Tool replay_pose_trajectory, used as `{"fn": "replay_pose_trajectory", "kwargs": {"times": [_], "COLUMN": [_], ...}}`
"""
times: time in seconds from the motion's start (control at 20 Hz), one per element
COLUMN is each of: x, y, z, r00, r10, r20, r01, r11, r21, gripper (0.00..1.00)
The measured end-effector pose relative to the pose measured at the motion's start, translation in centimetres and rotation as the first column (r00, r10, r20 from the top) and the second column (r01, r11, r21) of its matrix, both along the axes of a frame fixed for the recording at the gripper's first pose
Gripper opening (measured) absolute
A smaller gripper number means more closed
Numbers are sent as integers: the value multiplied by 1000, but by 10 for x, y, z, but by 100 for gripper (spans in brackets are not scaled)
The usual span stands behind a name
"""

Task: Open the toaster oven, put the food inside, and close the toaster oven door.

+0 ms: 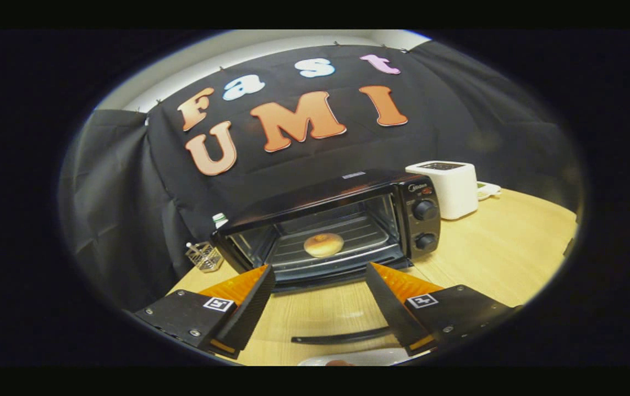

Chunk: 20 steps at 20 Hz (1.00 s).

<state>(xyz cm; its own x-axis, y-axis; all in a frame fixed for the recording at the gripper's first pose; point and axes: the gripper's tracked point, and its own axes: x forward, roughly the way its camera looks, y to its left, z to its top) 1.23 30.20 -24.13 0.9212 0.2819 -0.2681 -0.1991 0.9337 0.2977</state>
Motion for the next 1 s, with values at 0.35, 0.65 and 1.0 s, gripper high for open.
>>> {"fn": "replay_pose_trajectory", "kwargs": {"times": [0.35, 0.65, 1.0], "x": [-59, -89, -88], "y": [-15, -23, -20], "z": [-25, -56, -87], "r00": [999, 997, 989], "r10": [44, 67, 82], "r20": [12, -32, -121], "r01": [-41, -72, -116], "r11": [986, 968, 945], "r21": [-163, -242, -307], "gripper": [98, 99, 99]}}
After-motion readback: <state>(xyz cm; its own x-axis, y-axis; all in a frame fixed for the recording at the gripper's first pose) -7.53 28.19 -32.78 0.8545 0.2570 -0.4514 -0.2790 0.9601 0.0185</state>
